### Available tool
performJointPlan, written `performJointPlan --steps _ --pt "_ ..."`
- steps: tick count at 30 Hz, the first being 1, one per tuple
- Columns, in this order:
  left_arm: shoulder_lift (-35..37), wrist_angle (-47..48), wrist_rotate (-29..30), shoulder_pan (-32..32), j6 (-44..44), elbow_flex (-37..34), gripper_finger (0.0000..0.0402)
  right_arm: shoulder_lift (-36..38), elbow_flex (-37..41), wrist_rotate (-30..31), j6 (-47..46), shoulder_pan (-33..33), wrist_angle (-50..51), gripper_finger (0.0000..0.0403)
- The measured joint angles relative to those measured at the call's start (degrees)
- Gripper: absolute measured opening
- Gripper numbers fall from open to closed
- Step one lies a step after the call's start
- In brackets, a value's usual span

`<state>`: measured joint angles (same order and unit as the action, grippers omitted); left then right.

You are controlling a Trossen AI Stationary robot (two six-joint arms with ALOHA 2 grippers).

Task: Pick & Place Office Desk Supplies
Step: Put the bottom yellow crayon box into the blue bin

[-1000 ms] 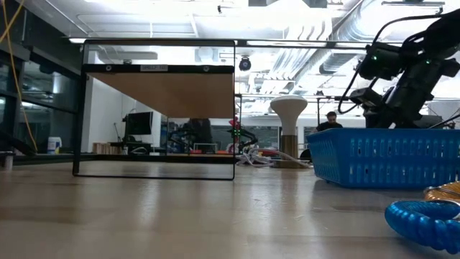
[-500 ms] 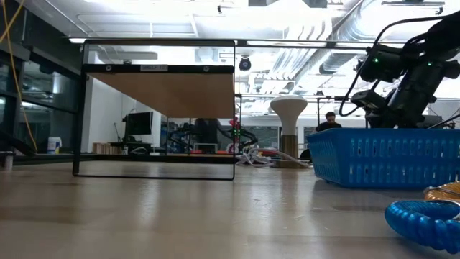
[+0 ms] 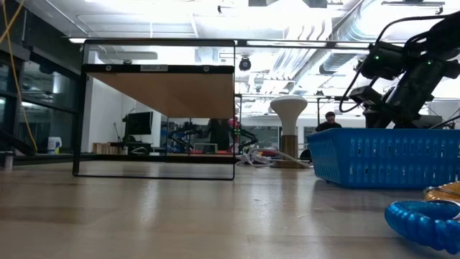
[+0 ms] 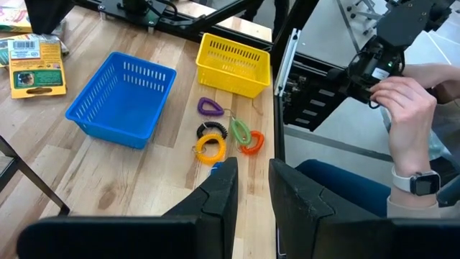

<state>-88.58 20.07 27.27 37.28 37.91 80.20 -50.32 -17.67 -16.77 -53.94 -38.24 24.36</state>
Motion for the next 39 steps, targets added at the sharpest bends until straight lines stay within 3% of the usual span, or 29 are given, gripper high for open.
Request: performJointPlan --steps 16,26,39 --pt "0.0 0.0 0.0 0.0 0.0 0.0 0.0077 0.1 0.0 -11.7 8.9 -9.8 2.0 0.0111" --pt "0.0 0.0 0.0 0.0 0.0 0.0 0.0077 0.1 4.9 -13.5 8.8 -9.8 -2.5 0.0111" --pt "0.0 0.0 0.0 0.0 0.0 0.0 0.0077 -2.4 5.3 -13.1 8.7 -8.8 -3.8 0.0111"
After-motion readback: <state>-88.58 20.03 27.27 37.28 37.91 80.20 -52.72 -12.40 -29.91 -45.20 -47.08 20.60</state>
